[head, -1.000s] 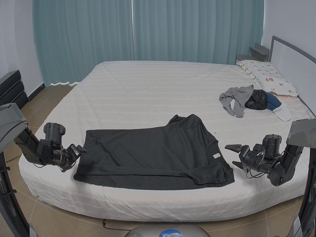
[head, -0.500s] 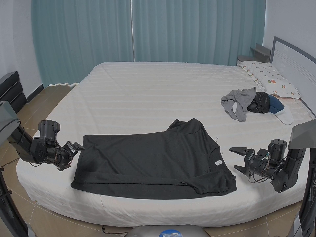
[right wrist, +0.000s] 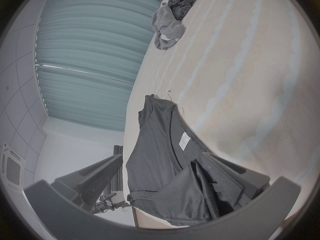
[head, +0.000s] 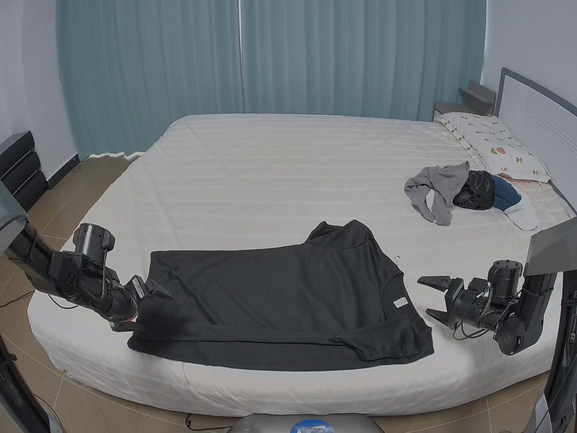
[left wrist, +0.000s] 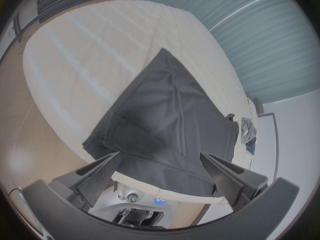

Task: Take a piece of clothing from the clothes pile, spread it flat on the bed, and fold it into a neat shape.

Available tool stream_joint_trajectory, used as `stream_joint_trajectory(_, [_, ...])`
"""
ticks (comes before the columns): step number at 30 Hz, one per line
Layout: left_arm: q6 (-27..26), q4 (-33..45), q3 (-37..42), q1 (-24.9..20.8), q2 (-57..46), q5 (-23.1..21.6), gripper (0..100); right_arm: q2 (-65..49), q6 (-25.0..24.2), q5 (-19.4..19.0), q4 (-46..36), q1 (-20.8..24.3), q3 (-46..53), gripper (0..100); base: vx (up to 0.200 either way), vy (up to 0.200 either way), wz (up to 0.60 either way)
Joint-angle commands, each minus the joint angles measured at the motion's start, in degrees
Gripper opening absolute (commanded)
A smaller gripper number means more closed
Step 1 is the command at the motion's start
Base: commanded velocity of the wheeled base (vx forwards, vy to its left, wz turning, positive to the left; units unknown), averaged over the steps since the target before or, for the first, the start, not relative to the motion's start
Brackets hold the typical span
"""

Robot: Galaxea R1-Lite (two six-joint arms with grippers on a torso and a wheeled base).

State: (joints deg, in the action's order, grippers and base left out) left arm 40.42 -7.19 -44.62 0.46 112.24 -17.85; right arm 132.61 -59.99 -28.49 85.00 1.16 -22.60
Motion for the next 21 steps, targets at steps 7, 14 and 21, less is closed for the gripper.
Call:
stream_joint_trajectory(7, [-0.2, 0.0, -1.3, -2.0, 5.8, 0.4, 100, 0.8, 0.3, 0.0, 0.1, 0.2, 0.0, 100, 0.000, 0.000, 0.00])
stream_joint_trajectory(14, [-0.2, 0.0, -1.7, -2.0, 7.3, 1.1, 100, 0.8, 0.3, 0.0, 0.1, 0.2, -0.1, 100, 0.000, 0.000, 0.00])
stream_joint_trajectory(21, [1.4, -0.1, -6.7, -0.6, 10.5, 4.6, 100, 0.8, 0.3, 0.0, 0.1, 0.2, -0.2, 100, 0.000, 0.000, 0.00])
